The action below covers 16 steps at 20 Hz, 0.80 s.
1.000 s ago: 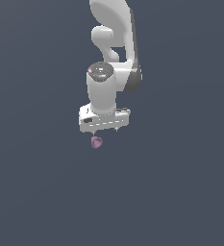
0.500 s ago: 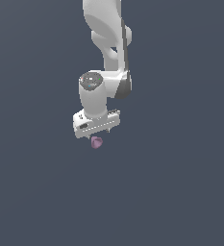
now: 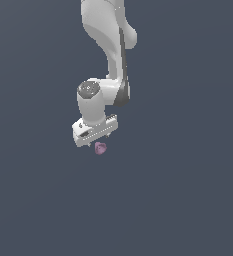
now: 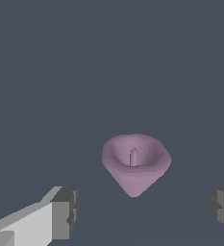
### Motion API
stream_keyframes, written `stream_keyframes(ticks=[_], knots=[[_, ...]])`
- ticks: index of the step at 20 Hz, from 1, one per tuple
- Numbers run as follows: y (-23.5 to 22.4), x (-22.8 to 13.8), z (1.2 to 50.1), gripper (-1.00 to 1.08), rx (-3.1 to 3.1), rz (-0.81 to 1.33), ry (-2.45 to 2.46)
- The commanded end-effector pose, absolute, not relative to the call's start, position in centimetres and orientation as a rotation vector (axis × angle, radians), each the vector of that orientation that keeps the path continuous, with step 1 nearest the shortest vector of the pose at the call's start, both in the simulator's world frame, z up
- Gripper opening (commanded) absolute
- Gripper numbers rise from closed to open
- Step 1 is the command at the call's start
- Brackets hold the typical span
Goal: Pick up the object and move it to a goal position.
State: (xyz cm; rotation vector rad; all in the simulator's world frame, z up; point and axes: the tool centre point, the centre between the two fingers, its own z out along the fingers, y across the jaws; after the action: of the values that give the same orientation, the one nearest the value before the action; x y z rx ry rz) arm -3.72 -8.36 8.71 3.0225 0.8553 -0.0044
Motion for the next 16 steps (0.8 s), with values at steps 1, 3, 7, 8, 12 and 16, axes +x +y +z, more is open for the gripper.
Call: stream_keyframes(ticks=[1,3,7,8,12,16], knots=[[-8.7,-3.9,8.3,1.00,3.011,-0.002,0.895],[-8.9,-4.0,8.1,1.00,3.005,-0.001,0.916],[-9.0,-4.1,7.9,1.00,2.999,0.000,0.936],[-9.0,-4.1,7.9,1.00,2.999,0.000,0.937],[-9.0,-4.1,7.6,1.00,3.001,-0.001,0.931],[-9.0,-4.2,6.3,1.00,3.000,-0.001,0.933]])
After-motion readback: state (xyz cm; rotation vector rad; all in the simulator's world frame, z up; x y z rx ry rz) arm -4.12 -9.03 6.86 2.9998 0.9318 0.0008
